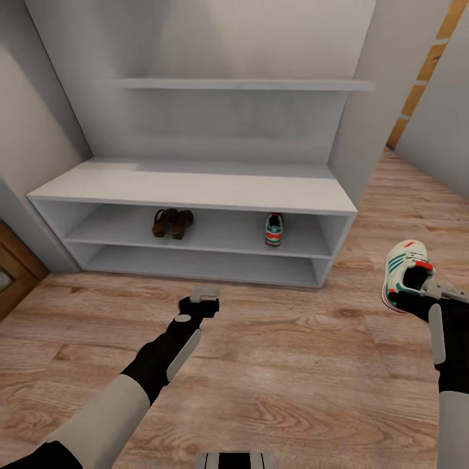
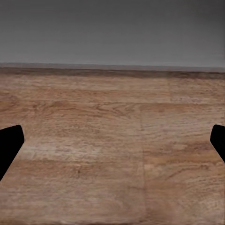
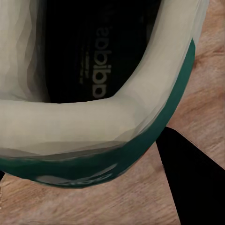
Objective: Pick up the two gym shoes and the two sandals from the corridor floor and place them onto the hallstand (shoe rack) in the corridor, making sure they are on the rack and not on the floor. Arrange them so the two gym shoes are next to each other and the two sandals are next to each other.
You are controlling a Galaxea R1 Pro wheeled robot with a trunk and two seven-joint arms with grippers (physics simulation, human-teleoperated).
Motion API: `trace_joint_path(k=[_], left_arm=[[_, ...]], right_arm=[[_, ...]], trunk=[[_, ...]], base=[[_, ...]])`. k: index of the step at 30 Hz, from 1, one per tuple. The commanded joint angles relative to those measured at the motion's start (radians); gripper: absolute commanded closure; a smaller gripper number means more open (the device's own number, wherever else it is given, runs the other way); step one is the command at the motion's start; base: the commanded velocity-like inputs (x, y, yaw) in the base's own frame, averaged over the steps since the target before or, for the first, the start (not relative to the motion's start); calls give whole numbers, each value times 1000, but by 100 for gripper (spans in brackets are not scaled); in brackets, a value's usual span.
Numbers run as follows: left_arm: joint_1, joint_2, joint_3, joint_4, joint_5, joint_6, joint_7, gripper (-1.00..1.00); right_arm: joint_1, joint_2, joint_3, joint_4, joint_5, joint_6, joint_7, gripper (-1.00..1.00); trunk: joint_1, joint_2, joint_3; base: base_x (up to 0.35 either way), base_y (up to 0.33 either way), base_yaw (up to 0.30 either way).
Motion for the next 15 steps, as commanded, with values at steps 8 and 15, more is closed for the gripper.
trace_joint_path(k=[8,15], left_arm=[[-1,0,-6,25,11,3,7,-100],[-1,-2,-7,45,12,2,6,-100]], right_arm=[[-1,0,0,-1,-1,5,-1,100],[-1,0,0,-1,-1,5,0,100]], trunk=[[-1,0,-1],[-1,0,-1]], base=[[-187,234,0],[-22,313,0]])
